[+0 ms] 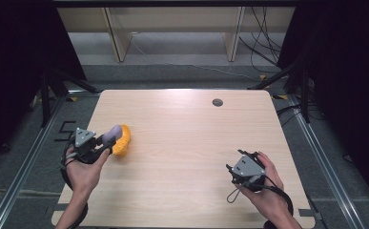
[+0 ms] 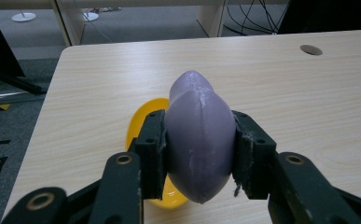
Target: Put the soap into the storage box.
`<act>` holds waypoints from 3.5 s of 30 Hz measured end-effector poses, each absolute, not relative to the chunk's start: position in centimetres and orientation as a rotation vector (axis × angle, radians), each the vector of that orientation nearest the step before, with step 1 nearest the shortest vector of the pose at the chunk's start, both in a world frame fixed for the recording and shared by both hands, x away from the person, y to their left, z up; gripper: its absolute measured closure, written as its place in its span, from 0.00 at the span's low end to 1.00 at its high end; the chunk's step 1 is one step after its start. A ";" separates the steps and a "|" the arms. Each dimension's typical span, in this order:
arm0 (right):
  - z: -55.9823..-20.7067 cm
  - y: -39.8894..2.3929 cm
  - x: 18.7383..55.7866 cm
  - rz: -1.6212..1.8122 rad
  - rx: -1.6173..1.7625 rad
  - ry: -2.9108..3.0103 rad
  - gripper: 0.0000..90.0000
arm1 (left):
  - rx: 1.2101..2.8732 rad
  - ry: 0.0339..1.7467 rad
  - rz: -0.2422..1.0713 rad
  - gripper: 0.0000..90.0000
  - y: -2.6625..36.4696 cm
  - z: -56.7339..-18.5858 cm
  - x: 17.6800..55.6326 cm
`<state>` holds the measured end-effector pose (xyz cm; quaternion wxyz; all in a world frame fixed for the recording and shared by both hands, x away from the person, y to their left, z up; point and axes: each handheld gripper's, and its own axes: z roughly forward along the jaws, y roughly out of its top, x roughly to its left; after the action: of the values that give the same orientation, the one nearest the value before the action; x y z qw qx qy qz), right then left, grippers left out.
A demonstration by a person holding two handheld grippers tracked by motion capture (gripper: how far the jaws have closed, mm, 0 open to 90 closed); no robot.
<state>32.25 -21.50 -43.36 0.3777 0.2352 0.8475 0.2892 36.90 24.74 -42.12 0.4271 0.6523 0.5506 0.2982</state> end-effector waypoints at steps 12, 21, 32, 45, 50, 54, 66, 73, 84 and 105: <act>-43.4 -21.6 32.4 0.734 0.606 2.169 0.43 | 1.599 1.409 0.774 0.66 25.0 -42.6 37.8; -43.5 -21.6 32.4 0.738 0.606 2.179 0.43 | 1.595 1.430 0.802 0.66 24.5 -43.2 38.7; -43.6 -21.6 32.3 0.744 0.632 2.165 0.43 | 1.605 1.441 0.843 0.66 23.9 -44.0 40.0; -43.6 -21.6 32.3 0.745 0.632 2.164 0.43 | 1.618 1.476 0.877 0.66 23.7 -46.2 41.0; -43.6 -21.6 32.3 0.744 0.631 2.167 0.43 | 1.622 1.480 0.880 0.66 23.7 -46.8 41.3; -43.6 -21.6 32.2 0.745 0.626 2.172 0.43 | 1.614 1.488 0.873 0.65 23.5 -47.3 41.5; -43.6 -21.6 32.1 0.746 0.623 2.180 0.43 | 1.628 1.492 0.869 0.65 23.2 -48.1 41.8; -43.6 -21.6 32.1 0.743 0.620 2.180 0.43 | 1.645 1.514 0.835 0.65 23.3 -48.1 41.8; -43.7 -21.6 32.1 0.746 0.624 2.183 0.43 | 1.633 1.495 0.797 0.49 24.1 -46.6 40.4; -44.3 -22.2 32.6 0.788 0.707 2.204 0.43 | 1.600 1.433 0.577 0.38 28.9 -49.7 29.9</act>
<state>32.64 -22.21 -44.30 0.3410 0.2719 0.8474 0.3030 29.85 28.95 -49.68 0.4431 0.6449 0.5776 0.2328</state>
